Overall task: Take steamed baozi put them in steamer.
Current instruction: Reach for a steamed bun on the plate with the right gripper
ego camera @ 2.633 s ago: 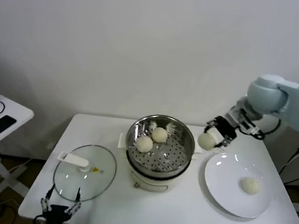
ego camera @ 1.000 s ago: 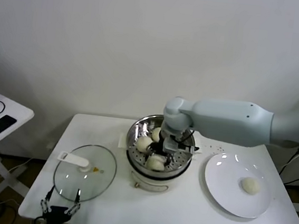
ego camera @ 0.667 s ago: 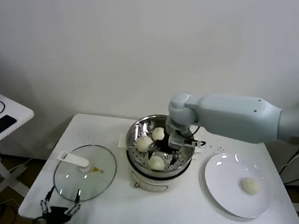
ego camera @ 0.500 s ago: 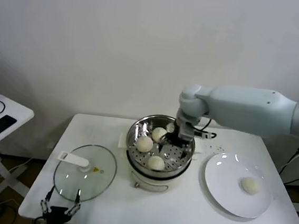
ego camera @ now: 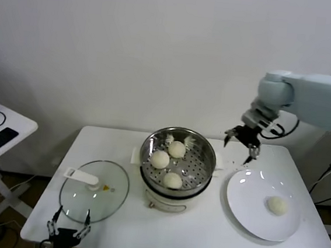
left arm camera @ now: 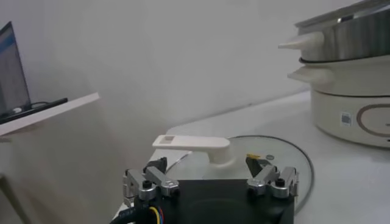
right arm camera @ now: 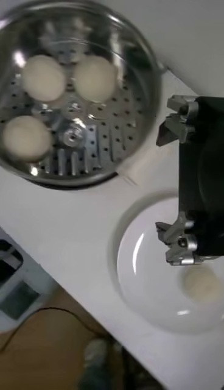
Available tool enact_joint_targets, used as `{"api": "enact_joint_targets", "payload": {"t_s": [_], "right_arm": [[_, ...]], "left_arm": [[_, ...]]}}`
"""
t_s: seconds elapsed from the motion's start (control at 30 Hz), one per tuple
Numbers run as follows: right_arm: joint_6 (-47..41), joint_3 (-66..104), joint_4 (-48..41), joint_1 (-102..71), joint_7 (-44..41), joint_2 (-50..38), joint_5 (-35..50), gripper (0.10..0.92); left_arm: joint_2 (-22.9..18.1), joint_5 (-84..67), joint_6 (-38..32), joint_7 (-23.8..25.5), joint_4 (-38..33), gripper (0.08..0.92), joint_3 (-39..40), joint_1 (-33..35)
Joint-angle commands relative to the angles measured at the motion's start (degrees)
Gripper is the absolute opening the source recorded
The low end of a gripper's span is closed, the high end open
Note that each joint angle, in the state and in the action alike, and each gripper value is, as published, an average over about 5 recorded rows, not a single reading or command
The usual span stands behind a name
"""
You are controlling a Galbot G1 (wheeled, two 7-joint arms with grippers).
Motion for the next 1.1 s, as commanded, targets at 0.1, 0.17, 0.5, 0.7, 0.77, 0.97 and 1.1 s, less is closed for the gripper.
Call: {"api": "enact_joint_targets", "payload": {"t_s": [0.1, 0.17, 0.5, 0.7, 0.77, 0.97, 1.1], "right_arm": [[-18.1, -2.3, -2.7, -6.7, 1.2, -16.9, 0.3, 0.823], [-18.1, 0.5, -4.9, -10.6, 1.2, -18.1, -1.9, 0.823], [-15.1, 15.5, -14.7, -30.0, 1.0, -18.6, -11.4, 0.823], [-13.2, 22.3, -20.7, -37.1, 1.1, -16.0, -15.4, 0.823], [-13.0, 23.7, -21.8, -38.9, 1.4, -15.4, -16.2, 0.823], [-12.9, 27.4, -23.5, -43.4, 2.0, -14.0, -17.5, 0.823], [-13.0, 29.4, -23.6, -45.5, 2.1, -13.7, -18.5, 0.823]], "left_arm": [[-0.1, -0.1, -0.2, 0.0, 0.5, 0.823, 0.0, 0.0], [-0.2, -0.1, -0.3, 0.0, 0.6, 0.823, 0.0, 0.0], [-0.4, 0.2, -0.3, -0.1, 0.6, 0.823, -0.7, 1.1], [-0.6, 0.7, -0.4, -0.2, 0.8, 0.823, -1.2, 1.8], [-0.7, 0.8, -0.4, -0.3, 0.9, 0.823, -1.2, 1.8], [-0.8, 1.2, -0.5, -0.3, 1.3, 0.823, -1.2, 1.8], [-0.7, 1.4, -0.6, -0.3, 1.6, 0.823, -1.3, 1.7]]}}
